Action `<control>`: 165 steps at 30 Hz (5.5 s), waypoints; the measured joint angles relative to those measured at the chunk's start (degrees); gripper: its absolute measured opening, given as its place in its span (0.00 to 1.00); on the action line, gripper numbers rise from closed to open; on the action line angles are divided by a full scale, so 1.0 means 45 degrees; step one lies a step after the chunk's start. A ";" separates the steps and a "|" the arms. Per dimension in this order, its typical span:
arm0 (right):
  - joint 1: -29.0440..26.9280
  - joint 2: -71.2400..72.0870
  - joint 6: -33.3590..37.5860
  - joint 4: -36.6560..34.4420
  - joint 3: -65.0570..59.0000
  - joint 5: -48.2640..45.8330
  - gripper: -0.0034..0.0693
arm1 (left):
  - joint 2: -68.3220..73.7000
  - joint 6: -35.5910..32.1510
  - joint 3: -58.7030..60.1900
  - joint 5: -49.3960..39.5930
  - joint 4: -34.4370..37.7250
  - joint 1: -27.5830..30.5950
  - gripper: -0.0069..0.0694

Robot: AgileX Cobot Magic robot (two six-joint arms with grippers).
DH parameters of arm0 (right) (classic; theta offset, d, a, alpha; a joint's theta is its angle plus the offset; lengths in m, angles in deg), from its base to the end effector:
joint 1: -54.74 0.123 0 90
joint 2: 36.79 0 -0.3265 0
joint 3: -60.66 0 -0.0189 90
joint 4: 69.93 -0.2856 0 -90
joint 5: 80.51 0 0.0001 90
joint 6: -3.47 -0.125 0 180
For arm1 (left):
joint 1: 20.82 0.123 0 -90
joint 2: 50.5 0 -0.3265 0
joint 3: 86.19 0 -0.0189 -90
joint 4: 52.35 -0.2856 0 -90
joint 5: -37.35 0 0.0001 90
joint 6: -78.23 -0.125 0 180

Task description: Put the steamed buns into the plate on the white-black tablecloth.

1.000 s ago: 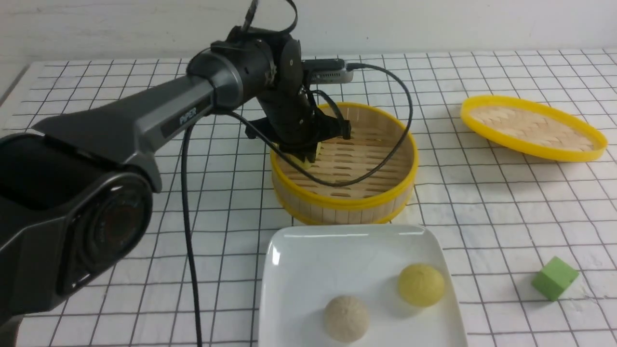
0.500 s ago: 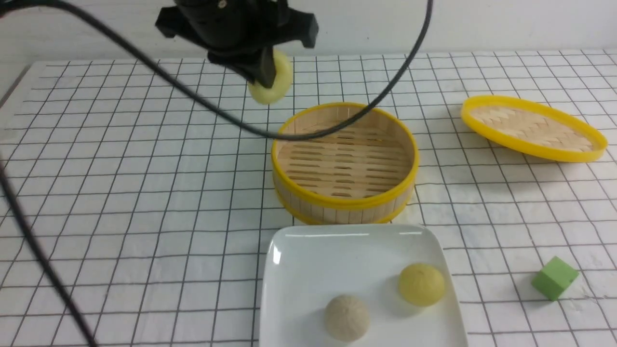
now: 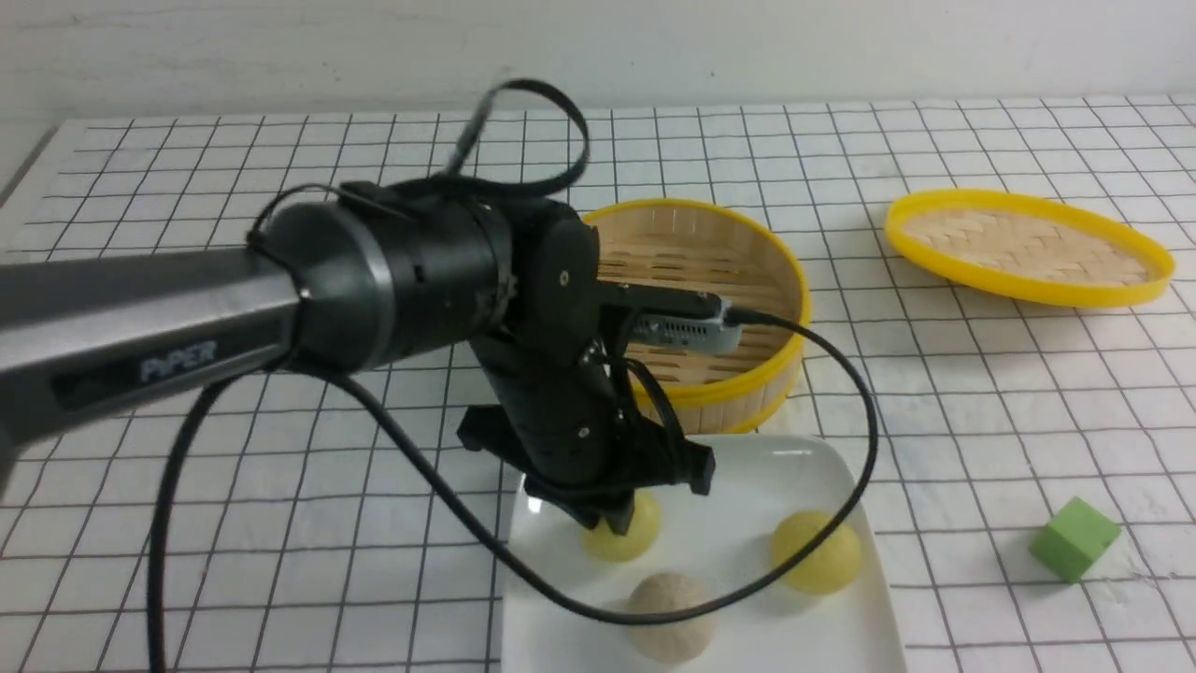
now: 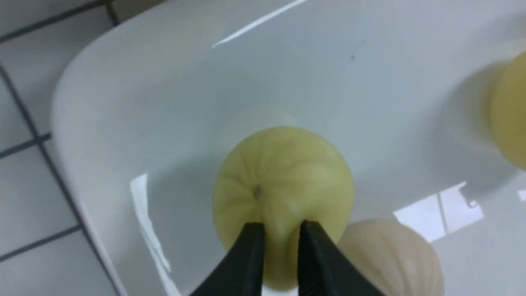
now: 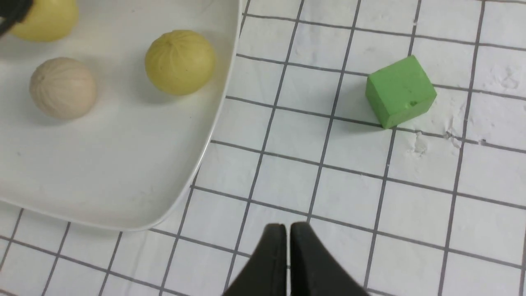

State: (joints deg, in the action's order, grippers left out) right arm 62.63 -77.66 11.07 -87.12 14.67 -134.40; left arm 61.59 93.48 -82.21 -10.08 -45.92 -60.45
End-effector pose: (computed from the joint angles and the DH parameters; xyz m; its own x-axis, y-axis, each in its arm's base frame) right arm 0.1108 0.0455 0.2788 -0.7660 -0.0594 -0.6401 -0.2507 0.9445 0.2123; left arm 0.3194 -0.2779 0.1976 -0.9144 0.3230 -0.2439 0.3684 0.9139 -0.1708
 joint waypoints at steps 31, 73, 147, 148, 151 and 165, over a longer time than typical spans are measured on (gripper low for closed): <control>0.0000 0.7747 -0.1856 0.1458 -0.3663 0.5344 0.05 | -0.0625 0.0262 -0.1984 -0.1641 -0.0723 0.0000 0.09; -0.1270 0.7747 -0.1871 0.4353 -0.7338 0.6588 0.11 | -0.5382 0.0838 -0.1971 -0.3845 -0.3214 0.0000 0.11; -0.1284 0.7747 -0.1871 0.4363 -0.7338 0.6588 0.25 | -2.2300 -0.2990 1.5041 0.6276 -0.0850 0.8266 0.18; -0.1284 0.7747 -0.1871 0.4363 -0.7338 0.6588 0.25 | -2.2327 -0.2990 1.5105 0.6276 -0.0850 0.8363 0.18; -0.1284 0.7747 -0.1871 0.4363 -0.7338 0.6588 0.25 | -2.2890 -0.3006 1.5972 0.6262 -0.1072 0.8771 0.19; -0.1284 0.7747 -0.1871 0.4363 -0.7338 0.6588 0.27 | -2.3550 -0.2492 1.6839 0.5922 -0.1897 0.8858 0.21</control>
State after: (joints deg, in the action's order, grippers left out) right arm 56.85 -42.80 2.65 -67.48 -18.34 -104.75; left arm -44.38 82.26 -6.43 16.57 -54.46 -20.59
